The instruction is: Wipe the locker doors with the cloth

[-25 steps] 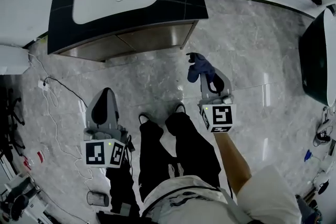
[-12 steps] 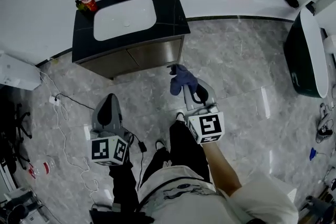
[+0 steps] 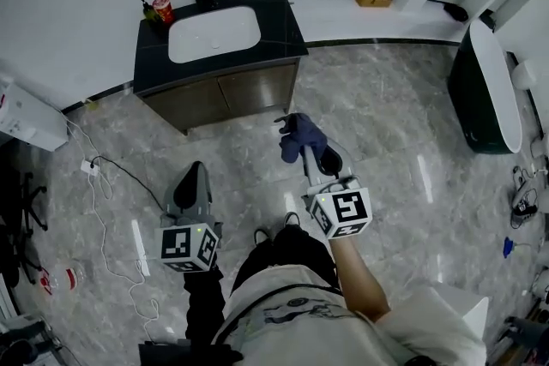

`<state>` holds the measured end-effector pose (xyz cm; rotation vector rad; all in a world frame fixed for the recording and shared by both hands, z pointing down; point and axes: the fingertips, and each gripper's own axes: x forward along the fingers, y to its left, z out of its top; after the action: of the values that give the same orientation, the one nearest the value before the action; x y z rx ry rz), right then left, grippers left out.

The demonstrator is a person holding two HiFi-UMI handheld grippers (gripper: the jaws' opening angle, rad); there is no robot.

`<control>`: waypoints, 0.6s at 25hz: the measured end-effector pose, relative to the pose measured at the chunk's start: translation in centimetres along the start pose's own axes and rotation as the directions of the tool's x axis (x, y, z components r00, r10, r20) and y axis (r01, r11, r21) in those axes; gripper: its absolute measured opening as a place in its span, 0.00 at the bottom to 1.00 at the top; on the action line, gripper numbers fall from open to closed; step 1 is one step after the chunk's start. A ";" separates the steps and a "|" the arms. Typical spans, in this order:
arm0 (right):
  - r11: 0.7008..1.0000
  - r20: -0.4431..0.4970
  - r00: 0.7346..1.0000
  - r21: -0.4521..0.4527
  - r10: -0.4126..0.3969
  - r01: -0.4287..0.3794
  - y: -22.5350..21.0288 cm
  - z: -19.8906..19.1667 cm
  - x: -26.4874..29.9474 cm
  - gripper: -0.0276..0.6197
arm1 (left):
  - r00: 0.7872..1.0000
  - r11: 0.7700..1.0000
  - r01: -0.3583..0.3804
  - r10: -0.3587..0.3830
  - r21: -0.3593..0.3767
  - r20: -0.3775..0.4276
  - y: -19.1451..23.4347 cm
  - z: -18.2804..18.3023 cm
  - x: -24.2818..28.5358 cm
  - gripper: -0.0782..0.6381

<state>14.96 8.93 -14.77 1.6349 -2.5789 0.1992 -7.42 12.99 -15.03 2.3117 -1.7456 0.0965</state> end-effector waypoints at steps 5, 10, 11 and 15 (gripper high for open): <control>1.000 0.050 0.999 0.011 -0.013 0.013 -1.2 2.2 -1.3 0.10 | 1.000 1.000 0.004 -0.004 0.027 0.027 -0.9 2.1 -0.9 0.11; 1.000 0.076 0.997 -0.012 0.008 -0.007 -0.4 3.8 -1.5 0.10 | 0.999 0.999 0.000 -0.002 0.039 0.051 -1.3 3.4 -1.0 0.11; 1.000 0.082 0.997 -0.014 0.010 -0.009 -0.3 4.0 -1.6 0.10 | 0.998 0.999 0.007 -0.009 0.044 0.058 -1.6 3.7 -0.9 0.11; 0.999 0.102 0.995 -0.038 0.022 -0.018 0.0 5.1 -1.6 0.10 | 0.994 0.998 0.036 -0.042 0.058 0.098 -2.8 5.2 -0.6 0.11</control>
<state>15.63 9.58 -20.04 1.6488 -2.6573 0.0695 -5.45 13.09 -20.63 2.4286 -1.7649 0.0241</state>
